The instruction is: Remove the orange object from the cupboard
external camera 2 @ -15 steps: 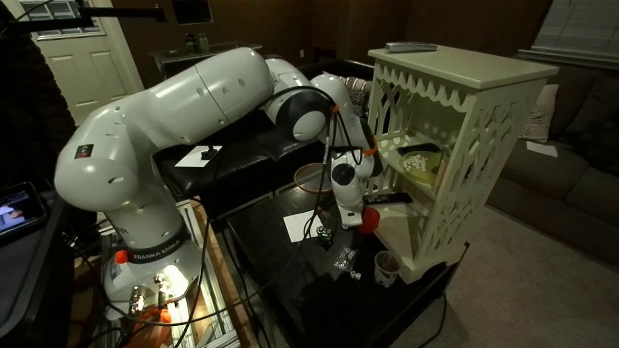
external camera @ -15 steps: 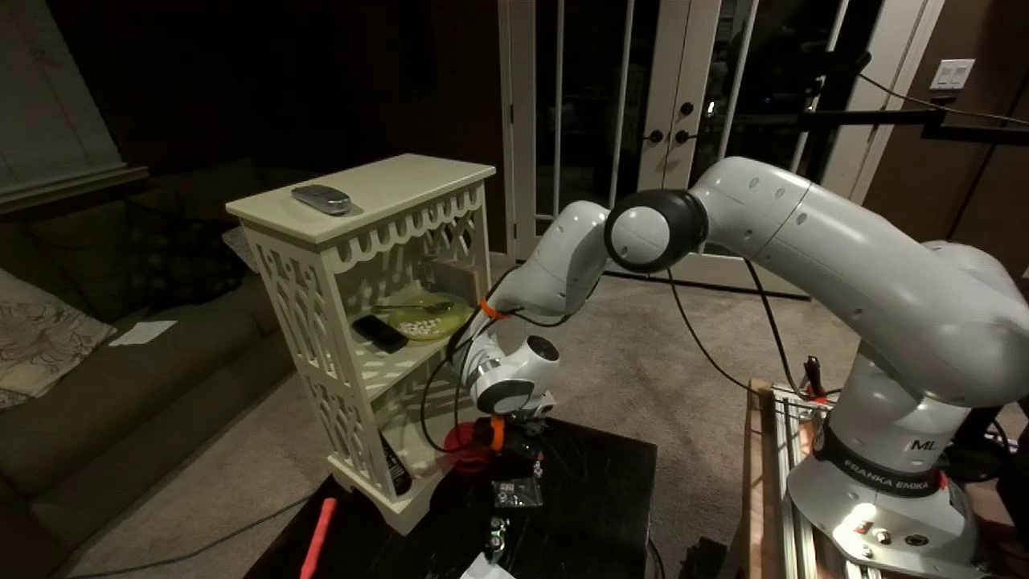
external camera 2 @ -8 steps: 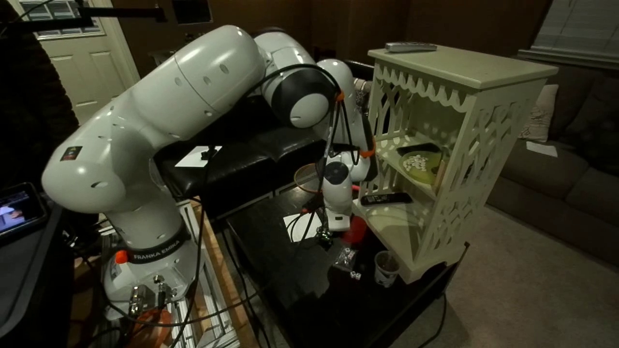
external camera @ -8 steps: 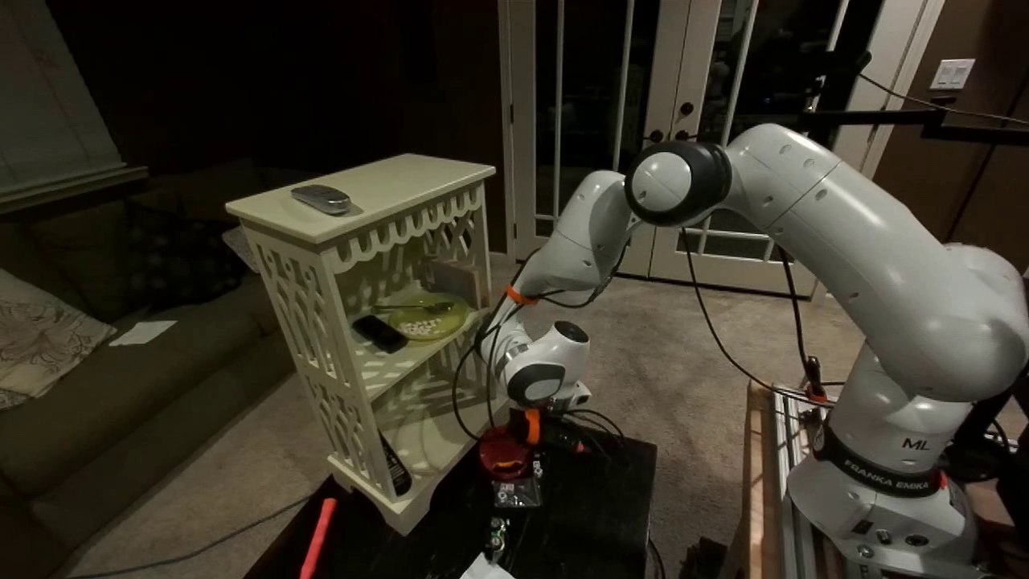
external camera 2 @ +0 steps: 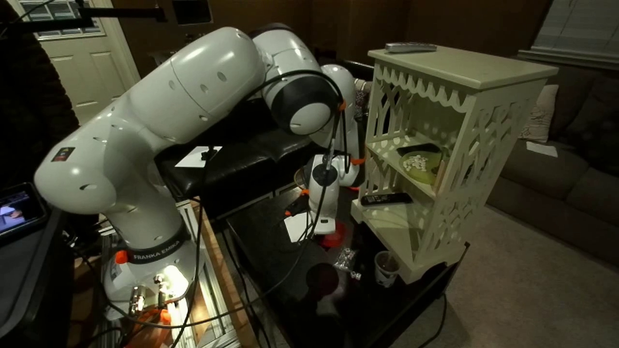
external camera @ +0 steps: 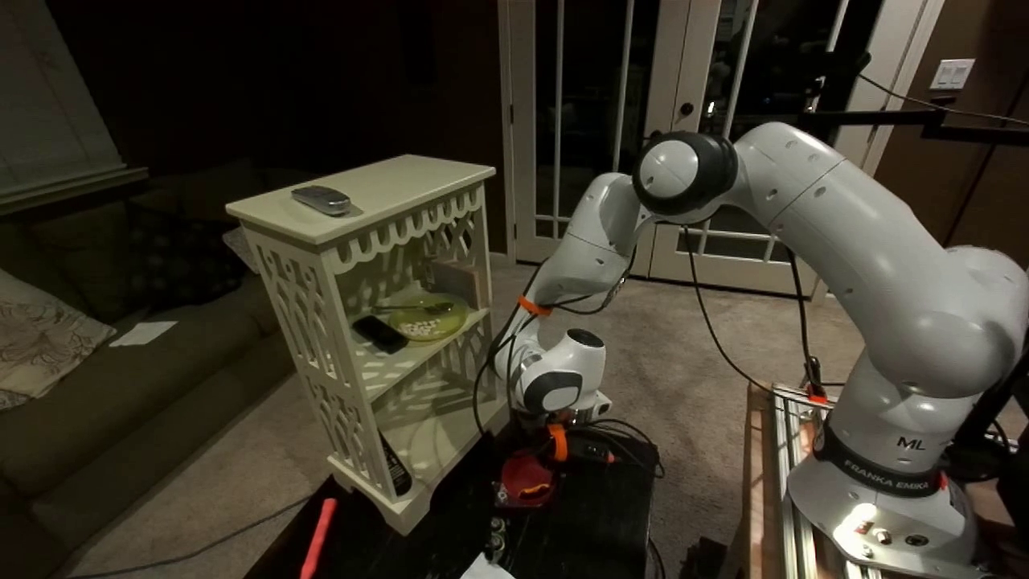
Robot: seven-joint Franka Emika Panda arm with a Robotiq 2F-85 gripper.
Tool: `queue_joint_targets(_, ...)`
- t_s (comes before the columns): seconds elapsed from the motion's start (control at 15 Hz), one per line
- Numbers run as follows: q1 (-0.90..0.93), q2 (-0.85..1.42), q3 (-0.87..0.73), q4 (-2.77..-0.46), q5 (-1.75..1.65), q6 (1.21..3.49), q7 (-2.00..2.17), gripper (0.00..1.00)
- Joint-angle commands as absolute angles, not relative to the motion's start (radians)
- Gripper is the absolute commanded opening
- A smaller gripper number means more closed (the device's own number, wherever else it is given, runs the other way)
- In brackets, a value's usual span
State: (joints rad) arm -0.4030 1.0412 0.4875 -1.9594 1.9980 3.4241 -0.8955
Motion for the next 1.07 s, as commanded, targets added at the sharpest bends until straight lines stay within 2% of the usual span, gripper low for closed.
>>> queue_joint_targets(0.0,-0.445,1.122,0.541,-1.902,1.986,3.530,-0.944,0.01)
queue_joint_targets(0.2,-0.411,1.206,0.510,-1.771,1.985,3.523,-0.910,0.01)
queue_joint_targets(0.4,-0.444,1.316,0.531,-1.647,1.966,3.497,-0.933,0.01)
queue_joint_targets(0.6,-0.517,1.451,0.585,-1.538,1.962,3.574,-0.995,0.01)
queue_joint_targets(0.87,-0.616,1.551,0.627,-1.465,1.982,3.661,-1.105,0.01)
queue_joint_targets(1.0,-0.654,1.500,0.617,-1.529,2.045,3.619,-1.163,0.01)
